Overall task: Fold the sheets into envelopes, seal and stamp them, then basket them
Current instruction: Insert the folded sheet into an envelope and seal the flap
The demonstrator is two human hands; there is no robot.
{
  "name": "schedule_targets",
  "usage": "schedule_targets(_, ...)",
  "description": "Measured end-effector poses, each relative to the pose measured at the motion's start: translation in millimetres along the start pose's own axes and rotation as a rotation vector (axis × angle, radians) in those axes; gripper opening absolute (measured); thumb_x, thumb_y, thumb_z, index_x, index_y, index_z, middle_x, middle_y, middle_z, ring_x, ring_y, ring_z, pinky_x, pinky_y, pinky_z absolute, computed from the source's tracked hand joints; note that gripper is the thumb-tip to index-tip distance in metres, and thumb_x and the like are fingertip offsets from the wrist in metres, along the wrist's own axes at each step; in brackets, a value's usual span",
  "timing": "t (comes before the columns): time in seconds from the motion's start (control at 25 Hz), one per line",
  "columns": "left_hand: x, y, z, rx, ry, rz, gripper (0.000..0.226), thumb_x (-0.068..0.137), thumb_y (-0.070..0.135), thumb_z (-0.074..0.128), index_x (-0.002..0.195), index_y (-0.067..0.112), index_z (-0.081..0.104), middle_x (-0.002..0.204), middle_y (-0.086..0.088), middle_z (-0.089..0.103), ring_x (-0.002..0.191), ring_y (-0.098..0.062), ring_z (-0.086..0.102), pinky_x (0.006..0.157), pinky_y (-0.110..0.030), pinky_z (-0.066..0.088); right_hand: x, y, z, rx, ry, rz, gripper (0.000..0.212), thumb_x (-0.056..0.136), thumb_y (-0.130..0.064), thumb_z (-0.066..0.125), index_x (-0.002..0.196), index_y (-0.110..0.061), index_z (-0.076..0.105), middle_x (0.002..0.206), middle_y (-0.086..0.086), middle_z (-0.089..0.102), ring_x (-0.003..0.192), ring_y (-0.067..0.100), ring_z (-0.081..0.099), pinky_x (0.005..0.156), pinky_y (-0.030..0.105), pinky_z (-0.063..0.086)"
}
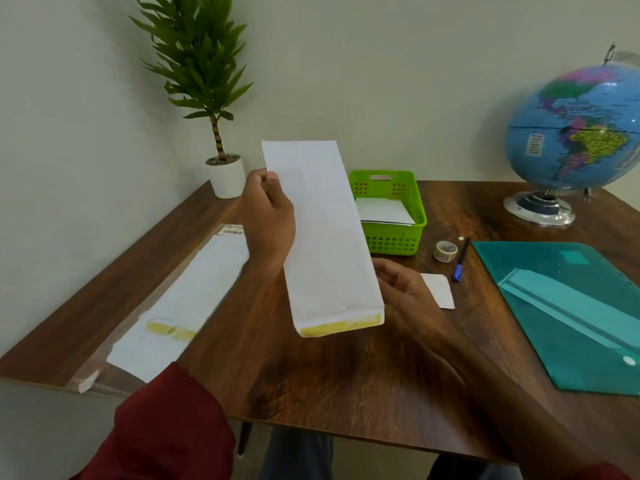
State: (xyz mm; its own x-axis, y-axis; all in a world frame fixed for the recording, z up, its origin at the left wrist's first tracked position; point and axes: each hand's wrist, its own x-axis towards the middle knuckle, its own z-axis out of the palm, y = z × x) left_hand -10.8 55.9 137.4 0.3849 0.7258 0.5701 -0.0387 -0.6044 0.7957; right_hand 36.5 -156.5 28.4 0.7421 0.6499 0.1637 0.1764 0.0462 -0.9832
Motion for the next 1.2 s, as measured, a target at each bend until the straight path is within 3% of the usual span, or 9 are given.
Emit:
schedule_targets(0.12,-0.2,-18.1,-4.3,0.005,0.075,-0.035,0.027,0.108,0.020,0.043,0.118,0.004,0.062,0.103,0.004,0.061,0.092,-0.007,0.059,0.076,-0.003,0.049,1.7,-10.6,1.2,0.210,0.053,0.177,0.037,0.103,-0.037,0.053,0.116,-0.008,0.072,0.108,0.014,0.078,0.098,0.033,0.075,0.079,0.037,0.062)
schedule_targets(0.2,-3.1,-31.0,-6.4,-0.022,0.113,-0.102,0.026,0.107,0.018,0.041,0.118,0.003,0.060,0.109,-0.003,0.065,0.096,-0.012,0.063,0.084,-0.018,0.056,-1.0,-10.0,-0.9,0.199,0.011,0.200,0.038,0.094,-0.039,0.064,0.115,-0.008,0.072,0.106,0.017,0.078,0.087,0.032,0.076,0.074,0.038,0.064)
schedule_targets(0.4,-21.7,-59.3,-0.6,-0.116,0.125,-0.337,0.028,0.106,0.015,0.045,0.134,0.010,0.045,0.134,-0.010,0.059,0.114,-0.018,0.063,0.085,-0.014,0.051,-7.3,-2.2,-2.8,0.152,-0.058,0.146,0.044,0.086,0.000,0.076,0.126,-0.012,0.065,0.112,0.009,0.078,0.098,0.031,0.076,0.075,0.040,0.066)
schedule_targets(0.6,-37.8,-88.6,0.1,0.240,-0.130,-0.391,0.092,0.084,0.019,0.080,0.152,0.019,0.018,0.160,-0.014,0.024,0.146,-0.032,0.032,0.113,-0.045,0.042,-3.1,5.6,-9.0,0.131,-0.011,0.146,0.052,0.086,0.008,0.073,0.131,-0.018,0.064,0.114,0.003,0.078,0.098,0.027,0.076,0.071,0.031,0.064)
schedule_targets(0.68,-52.1,-88.5,-5.1,0.407,-0.360,-0.214,0.104,0.077,0.035,0.085,0.153,0.024,0.015,0.164,-0.009,0.013,0.150,-0.029,0.020,0.117,-0.046,0.033,0.3,9.1,-10.0,0.088,0.049,0.150,0.050,0.087,0.005,0.072,0.132,-0.018,0.064,0.113,0.000,0.078,0.096,0.026,0.076,0.068,0.030,0.063)
schedule_targets(0.8,-64.2,-78.3,-12.2,0.337,-0.899,0.144,0.119,0.068,0.059,0.084,0.153,0.039,0.003,0.166,0.011,-0.002,0.153,-0.018,0.010,0.124,-0.043,0.022,4.7,9.7,-13.7,0.089,0.167,0.161,0.044,0.089,0.002,0.070,0.129,-0.018,0.067,0.111,-0.003,0.079,0.092,0.023,0.075,0.062,0.027,0.059)
schedule_targets(0.92,-66.4,-64.9,-5.0,0.340,-1.282,0.349,0.138,0.061,0.071,0.083,0.152,0.046,-0.017,0.159,0.023,-0.032,0.152,-0.011,-0.024,0.124,-0.041,-0.002,4.3,6.2,-18.0,0.131,0.236,0.160,0.038,0.090,0.001,0.069,0.124,-0.017,0.070,0.106,-0.002,0.080,0.087,0.015,0.073,0.057,0.024,0.057)
schedule_targets(1.04,-56.7,-60.3,16.6,0.317,-1.337,0.542,0.139,0.060,0.069,0.084,0.157,0.038,-0.011,0.164,0.019,-0.021,0.152,-0.008,-0.024,0.125,-0.045,-0.011,3.0,4.9,-25.9,0.152,0.251,0.165,0.034,0.092,-0.003,0.069,0.123,-0.016,0.071,0.107,0.001,0.079,0.088,0.016,0.073,0.059,0.024,0.056)
schedule_targets(1.2,-52.5,-63.9,40.8,0.373,-1.225,0.688,0.119,0.065,0.076,0.075,0.156,0.031,0.011,0.158,0.008,0.025,0.149,-0.015,0.022,0.126,-0.051,0.005,1.9,2.4,-32.4,0.189,0.284,0.164,0.030,0.092,-0.007,0.070,0.122,-0.011,0.071,0.105,0.007,0.080,0.083,0.015,0.076,0.059,0.022,0.057)
